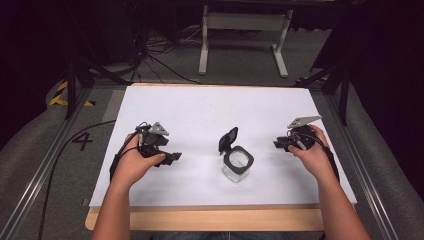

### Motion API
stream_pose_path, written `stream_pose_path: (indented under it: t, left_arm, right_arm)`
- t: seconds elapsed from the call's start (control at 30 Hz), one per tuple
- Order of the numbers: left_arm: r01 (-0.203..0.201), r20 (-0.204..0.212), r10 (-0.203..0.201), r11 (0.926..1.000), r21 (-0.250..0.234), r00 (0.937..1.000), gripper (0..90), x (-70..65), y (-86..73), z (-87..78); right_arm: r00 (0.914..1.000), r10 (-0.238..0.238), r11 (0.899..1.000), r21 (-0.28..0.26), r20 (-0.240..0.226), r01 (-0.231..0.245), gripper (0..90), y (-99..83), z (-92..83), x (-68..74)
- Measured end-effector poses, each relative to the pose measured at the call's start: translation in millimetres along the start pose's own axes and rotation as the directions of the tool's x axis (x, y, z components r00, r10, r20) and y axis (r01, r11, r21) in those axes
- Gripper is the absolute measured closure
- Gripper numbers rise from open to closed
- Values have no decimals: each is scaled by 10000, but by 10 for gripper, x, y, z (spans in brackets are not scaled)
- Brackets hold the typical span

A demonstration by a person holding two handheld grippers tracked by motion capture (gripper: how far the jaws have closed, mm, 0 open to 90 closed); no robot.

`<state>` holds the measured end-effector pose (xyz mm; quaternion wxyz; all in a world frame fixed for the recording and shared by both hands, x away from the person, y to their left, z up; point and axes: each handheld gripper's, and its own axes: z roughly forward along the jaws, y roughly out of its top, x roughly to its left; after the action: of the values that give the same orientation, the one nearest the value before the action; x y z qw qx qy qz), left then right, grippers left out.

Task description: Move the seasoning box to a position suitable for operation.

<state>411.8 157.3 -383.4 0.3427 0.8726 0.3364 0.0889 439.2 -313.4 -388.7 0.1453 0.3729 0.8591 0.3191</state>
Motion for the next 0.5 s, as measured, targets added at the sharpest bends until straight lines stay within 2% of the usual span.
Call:
stream_pose_path:
  t: [0.13, 0.3, 0.33, 0.37, 0.5]
  left_arm:
    - [95, -29, -95, 9998, -157, 10000, 285, -4, 2, 0]
    - [25, -18, -25, 9998, -182, 10000, 285, -20, 15, -12]
    - [-43, 16, 44, 9999, -148, 10000, 284, -36, 25, -20]
    - [-43, 16, 44, 9999, -148, 10000, 284, -36, 25, -20]
    - [-117, 30, 118, 9998, -176, 9999, 282, -84, 46, -22]
  right_arm:
    - [9999, -44, 9998, -174, -96, 43, 778, 13, -51, 25]
    - [9991, -10, 9999, -169, -425, 2, 826, 24, -52, 61]
    - [9980, -5, 10000, -64, -630, 1, 859, 34, -44, 96]
    - [9980, -5, 10000, -64, -630, 1, 859, 34, -44, 96]
    - [9924, -113, 9999, 79, -1225, 124, 897, 71, -25, 212]
